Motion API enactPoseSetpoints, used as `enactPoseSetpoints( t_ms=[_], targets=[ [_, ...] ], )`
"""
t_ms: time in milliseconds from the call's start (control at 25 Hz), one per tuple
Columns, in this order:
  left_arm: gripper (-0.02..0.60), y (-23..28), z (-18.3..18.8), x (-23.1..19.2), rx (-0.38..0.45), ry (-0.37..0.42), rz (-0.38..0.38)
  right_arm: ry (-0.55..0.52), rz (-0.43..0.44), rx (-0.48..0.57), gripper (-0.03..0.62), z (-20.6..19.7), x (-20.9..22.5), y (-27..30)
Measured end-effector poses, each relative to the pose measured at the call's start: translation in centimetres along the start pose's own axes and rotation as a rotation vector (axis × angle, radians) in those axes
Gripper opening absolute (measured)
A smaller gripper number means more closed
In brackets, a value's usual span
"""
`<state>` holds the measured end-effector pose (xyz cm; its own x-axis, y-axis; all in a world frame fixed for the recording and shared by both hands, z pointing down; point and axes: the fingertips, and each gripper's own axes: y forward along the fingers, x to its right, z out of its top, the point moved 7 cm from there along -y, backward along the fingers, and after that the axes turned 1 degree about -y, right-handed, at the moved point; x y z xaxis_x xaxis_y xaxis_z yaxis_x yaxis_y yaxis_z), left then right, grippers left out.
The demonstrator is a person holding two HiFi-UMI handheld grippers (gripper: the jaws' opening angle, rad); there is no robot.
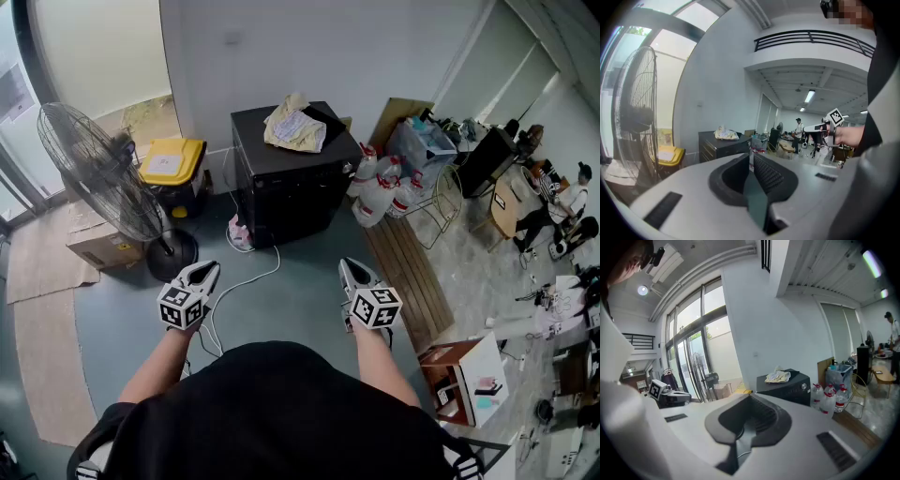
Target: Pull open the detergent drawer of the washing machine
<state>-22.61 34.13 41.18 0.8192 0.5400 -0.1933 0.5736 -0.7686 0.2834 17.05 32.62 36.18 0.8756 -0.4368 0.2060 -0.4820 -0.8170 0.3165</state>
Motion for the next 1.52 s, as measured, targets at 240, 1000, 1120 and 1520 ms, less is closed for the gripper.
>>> enactPoseSetpoints(
  t_ms=[240,1000,1120,1520],
  targets=[
    [0.038,-0.9,1.8,-0.7,0.046,0.059,0.002,-0.039,-0.03,-0.012,0.002,0.0,-0.6,-0.1],
    [0.04,-1.0,1.9,-2.2,0.017,0.039,-0.029,-0.008,-0.09,0.023,0.002,0.6,-1.1,0.5],
    [0.04,-0.4,1.9,-2.4,0.012,0.043,-0.03,-0.042,-0.094,0.006,0.002,0.5,-0.8,1.6],
    [0.065,3.8,2.9,-2.2,-0.014,0.055,-0.023,-0.033,-0.045,-0.036,0.071,-0.1,3.2,5.0]
  ],
)
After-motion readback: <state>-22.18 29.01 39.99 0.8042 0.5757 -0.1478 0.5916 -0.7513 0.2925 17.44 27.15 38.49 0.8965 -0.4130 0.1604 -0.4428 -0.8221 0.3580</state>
